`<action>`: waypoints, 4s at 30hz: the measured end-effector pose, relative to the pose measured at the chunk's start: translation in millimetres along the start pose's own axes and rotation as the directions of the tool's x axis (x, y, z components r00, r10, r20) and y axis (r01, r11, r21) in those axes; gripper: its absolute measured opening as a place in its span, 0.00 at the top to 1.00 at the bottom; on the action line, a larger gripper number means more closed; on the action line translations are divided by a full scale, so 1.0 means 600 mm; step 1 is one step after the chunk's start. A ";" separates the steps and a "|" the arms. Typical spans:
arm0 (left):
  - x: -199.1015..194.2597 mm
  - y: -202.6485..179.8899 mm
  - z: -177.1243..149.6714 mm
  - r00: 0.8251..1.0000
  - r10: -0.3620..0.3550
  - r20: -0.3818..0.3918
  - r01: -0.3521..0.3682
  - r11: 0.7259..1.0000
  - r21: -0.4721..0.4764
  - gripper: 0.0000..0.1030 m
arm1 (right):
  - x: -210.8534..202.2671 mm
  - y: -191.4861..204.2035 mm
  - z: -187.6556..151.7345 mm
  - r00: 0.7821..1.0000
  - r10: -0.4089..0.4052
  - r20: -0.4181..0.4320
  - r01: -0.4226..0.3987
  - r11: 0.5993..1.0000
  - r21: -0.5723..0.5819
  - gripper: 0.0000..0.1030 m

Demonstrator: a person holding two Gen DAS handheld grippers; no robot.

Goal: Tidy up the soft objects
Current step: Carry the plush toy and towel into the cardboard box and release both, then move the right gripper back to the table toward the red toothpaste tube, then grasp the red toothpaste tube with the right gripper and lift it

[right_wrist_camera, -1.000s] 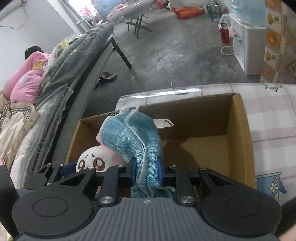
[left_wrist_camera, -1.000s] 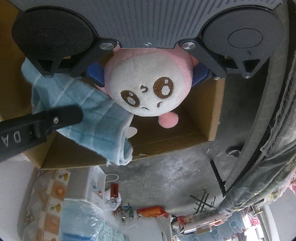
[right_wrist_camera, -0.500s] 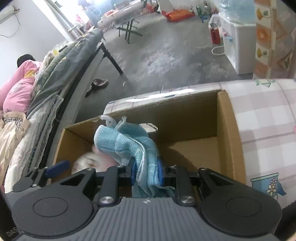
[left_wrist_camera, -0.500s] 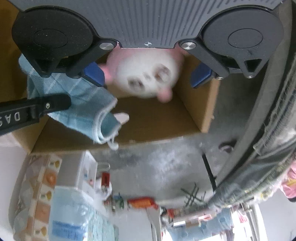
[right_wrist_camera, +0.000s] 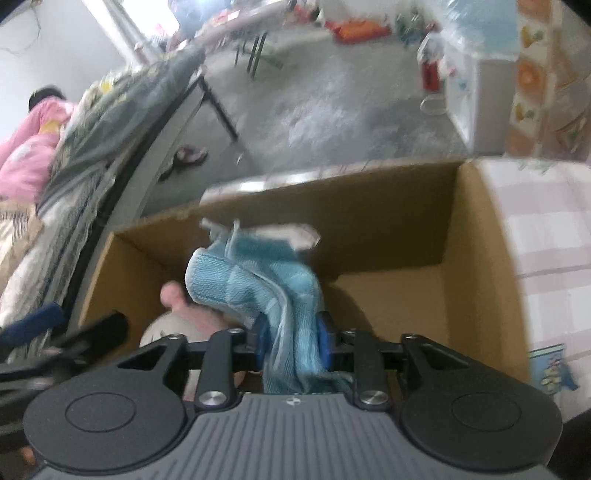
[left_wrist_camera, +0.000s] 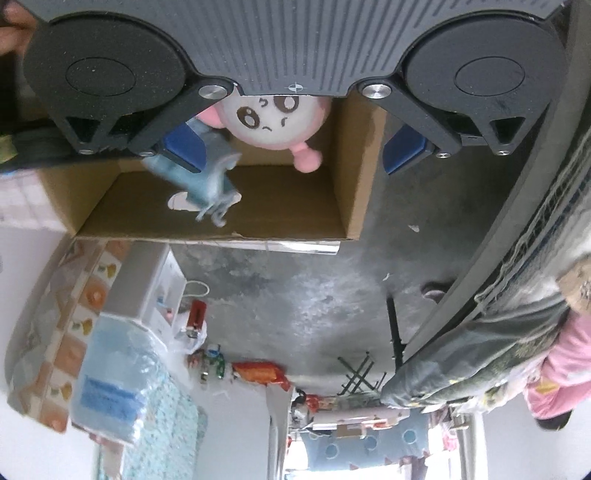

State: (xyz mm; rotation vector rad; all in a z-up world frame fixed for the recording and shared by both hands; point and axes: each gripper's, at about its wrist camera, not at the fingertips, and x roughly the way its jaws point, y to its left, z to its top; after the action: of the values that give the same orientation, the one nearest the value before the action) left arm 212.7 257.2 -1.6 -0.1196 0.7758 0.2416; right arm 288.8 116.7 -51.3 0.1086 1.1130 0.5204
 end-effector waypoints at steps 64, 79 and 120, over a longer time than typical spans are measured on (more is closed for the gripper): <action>-0.193 -0.478 -0.351 0.908 -0.418 0.001 0.373 0.811 0.450 0.37 | -0.357 -0.489 -0.299 0.943 0.037 0.331 -0.087 0.986 0.139 0.73; -0.181 -0.448 -0.342 0.882 -0.472 -0.015 0.440 0.809 0.390 0.38 | -0.259 -0.483 -0.248 0.977 0.011 0.212 -0.027 0.997 0.074 0.89; -0.072 -0.541 -0.326 0.626 -0.627 -0.463 0.622 0.760 -0.189 0.22 | -0.400 -0.602 -0.557 0.857 0.385 0.342 -0.513 0.682 0.521 0.88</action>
State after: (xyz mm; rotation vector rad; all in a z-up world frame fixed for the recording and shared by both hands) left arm 134.4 -102.0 -103.9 -0.4739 1.2071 -0.4871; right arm 39.9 -365.5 -125.4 1.0072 1.0068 0.5624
